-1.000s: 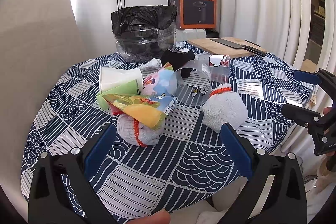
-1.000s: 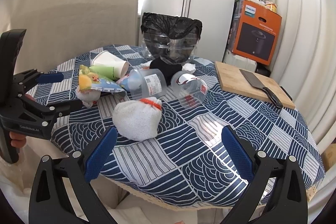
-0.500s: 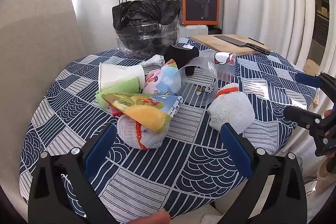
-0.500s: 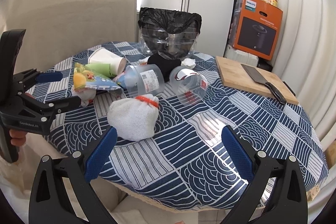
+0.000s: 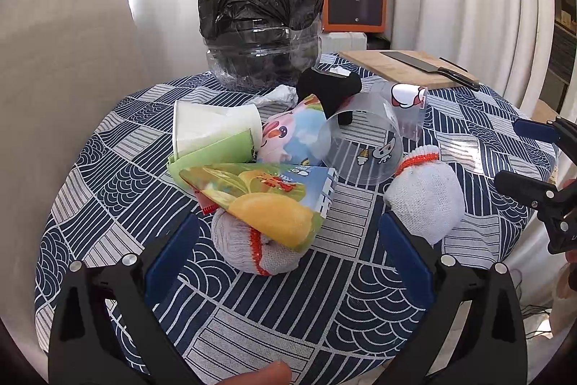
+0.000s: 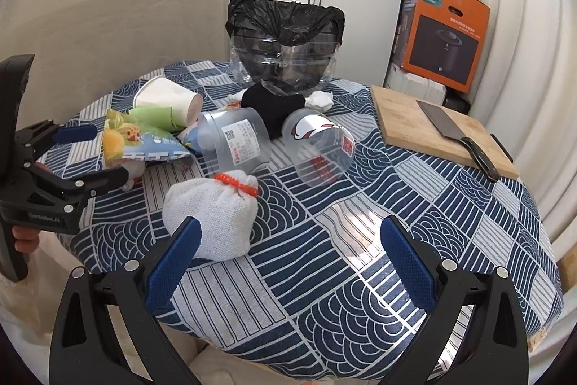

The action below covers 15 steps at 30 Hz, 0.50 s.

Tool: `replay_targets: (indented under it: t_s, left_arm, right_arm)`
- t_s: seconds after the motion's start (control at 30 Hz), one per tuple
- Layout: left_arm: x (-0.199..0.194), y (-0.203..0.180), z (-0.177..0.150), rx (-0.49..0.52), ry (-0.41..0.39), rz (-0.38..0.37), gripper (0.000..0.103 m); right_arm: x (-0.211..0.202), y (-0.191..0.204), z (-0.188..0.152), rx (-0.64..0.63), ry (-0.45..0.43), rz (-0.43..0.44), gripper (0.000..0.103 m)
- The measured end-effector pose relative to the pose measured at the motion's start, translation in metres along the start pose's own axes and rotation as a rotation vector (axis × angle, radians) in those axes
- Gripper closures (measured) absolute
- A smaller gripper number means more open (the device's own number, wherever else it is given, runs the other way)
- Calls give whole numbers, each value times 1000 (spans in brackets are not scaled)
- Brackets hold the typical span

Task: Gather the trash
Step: 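Grasp the yellow snack bag with left tool while right tool grasps clear plastic cup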

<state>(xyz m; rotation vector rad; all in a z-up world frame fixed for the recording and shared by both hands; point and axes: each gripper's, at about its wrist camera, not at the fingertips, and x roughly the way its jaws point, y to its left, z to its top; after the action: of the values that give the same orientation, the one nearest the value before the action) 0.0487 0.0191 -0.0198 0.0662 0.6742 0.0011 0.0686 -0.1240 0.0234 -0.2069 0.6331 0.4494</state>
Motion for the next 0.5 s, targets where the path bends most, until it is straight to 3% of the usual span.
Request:
replay_targets:
  t_s: [0.5]
  left_arm:
    - [31, 13, 25, 11, 57, -16, 6]
  right_arm:
    - [42, -18, 33, 15, 46, 9, 8]
